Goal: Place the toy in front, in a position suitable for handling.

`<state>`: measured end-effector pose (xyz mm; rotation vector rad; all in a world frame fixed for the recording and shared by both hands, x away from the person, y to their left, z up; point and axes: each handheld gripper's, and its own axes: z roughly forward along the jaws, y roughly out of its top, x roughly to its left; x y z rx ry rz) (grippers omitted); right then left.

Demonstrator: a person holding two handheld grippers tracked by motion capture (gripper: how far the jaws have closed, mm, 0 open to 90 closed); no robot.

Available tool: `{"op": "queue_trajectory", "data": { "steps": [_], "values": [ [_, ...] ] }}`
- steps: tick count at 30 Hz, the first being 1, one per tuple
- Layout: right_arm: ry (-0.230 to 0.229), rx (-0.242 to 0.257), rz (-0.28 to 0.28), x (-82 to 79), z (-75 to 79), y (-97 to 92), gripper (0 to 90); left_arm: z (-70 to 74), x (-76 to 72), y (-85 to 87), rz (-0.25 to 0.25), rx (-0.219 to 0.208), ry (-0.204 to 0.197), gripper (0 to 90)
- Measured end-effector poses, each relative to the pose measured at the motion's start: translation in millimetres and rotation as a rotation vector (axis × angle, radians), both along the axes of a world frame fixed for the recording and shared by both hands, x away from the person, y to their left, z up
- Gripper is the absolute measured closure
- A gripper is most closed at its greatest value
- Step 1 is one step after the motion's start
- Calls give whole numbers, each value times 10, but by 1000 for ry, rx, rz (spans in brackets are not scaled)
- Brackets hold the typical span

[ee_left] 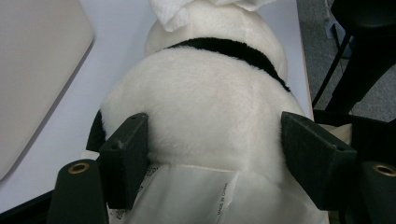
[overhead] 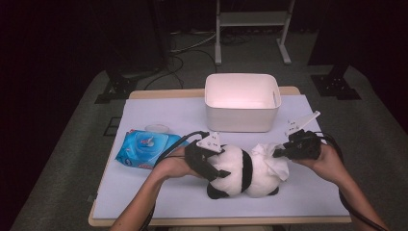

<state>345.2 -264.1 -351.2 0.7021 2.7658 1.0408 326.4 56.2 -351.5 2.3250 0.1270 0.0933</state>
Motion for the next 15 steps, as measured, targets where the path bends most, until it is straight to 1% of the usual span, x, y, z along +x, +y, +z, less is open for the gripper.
{"op": "queue_trajectory", "data": {
  "steps": [2, 4, 7, 10, 12, 15],
  "values": [
    [0, 4, 11, 7, 28, 43, 849, -1, -7, 1, -4, -2, -3, 270],
    [-5, -5, 26, 22, 51, 107, 849, 0, -13, 0, -3, 0, -4, 271],
    [-13, -24, 56, 57, 85, 254, 849, -1, -18, 7, -3, 4, -5, 271],
    [-15, -29, 78, 98, 109, 359, 849, -8, -25, 16, 1, -1, -6, 271],
    [-13, -35, 92, 120, 127, 445, 849, -9, -37, 15, -6, -8, -10, 271],
    [-15, -46, 115, 148, 134, 560, 849, -4, -49, 15, -13, -6, -16, 271]
  ]
}}
